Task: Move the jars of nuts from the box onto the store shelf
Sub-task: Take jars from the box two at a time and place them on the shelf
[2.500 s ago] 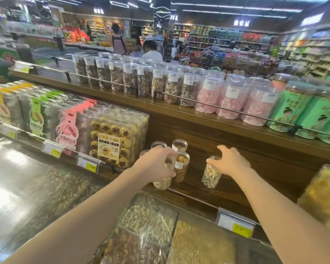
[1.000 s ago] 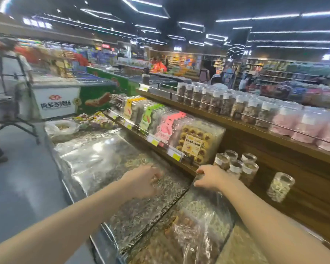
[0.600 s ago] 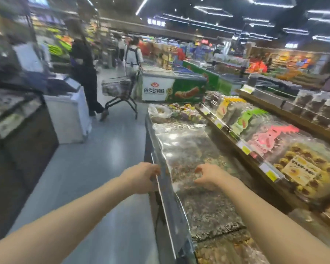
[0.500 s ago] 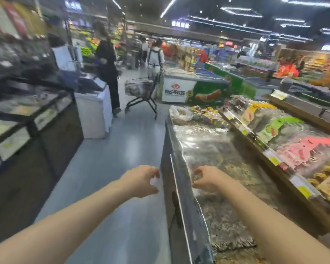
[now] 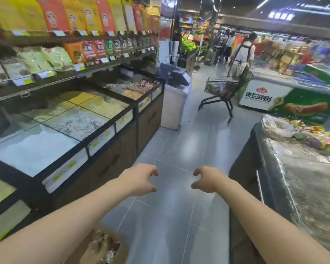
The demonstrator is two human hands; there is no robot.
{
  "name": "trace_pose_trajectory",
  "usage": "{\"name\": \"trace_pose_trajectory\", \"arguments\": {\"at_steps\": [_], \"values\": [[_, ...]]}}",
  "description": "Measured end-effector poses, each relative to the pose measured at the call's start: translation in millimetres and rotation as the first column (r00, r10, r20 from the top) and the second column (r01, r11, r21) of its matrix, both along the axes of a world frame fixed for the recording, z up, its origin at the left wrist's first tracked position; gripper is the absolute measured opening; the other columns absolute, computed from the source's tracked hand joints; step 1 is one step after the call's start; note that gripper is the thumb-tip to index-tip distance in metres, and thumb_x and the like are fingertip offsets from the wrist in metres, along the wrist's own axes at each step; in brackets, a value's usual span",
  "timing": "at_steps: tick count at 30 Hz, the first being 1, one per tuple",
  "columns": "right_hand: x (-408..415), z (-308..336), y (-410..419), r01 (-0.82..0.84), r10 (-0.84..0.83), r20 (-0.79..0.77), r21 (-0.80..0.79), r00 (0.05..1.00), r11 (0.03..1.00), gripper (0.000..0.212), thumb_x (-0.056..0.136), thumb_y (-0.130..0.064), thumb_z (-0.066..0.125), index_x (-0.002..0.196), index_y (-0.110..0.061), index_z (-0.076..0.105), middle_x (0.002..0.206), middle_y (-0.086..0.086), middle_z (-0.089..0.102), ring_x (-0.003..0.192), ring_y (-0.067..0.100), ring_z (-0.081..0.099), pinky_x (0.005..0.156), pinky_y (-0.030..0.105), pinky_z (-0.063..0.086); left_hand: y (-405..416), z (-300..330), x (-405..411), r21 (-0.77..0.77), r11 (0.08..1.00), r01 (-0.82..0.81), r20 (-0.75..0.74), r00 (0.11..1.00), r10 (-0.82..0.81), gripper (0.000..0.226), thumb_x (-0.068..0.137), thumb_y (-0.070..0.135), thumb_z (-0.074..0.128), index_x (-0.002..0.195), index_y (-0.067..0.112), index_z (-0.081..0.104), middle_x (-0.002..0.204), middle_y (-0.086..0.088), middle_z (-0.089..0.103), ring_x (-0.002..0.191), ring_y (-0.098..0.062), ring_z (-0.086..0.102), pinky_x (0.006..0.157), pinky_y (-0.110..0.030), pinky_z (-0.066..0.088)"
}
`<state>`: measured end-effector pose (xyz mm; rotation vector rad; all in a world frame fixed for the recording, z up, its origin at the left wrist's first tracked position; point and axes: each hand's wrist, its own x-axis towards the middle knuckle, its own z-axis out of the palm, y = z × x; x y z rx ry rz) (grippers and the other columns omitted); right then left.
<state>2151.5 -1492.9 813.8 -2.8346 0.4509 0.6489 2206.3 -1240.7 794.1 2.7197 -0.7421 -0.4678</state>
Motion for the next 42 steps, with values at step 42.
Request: {"name": "trace_pose_trajectory", "arguments": {"at_steps": [42], "values": [[207, -636, 398, -0.671, 0.690, -0.395, 0.213, 0.606, 0.711, 0.047, 0.090, -0.030, 0.061, 0.136, -0.034, 0.053, 0.132, 0.002, 0.057, 0.123, 0.028, 0.054, 0.086, 0.035, 0.046, 333, -613, 21, 0.333, 0.491, -0.805, -0.570, 0.242, 0.785, 0.039, 0.088, 0.043, 0.071, 0.123, 0.034, 0.056, 0.126, 0.009, 0.063, 0.103, -0.014, 0.064, 0.074, -0.030, 0.053]]}}
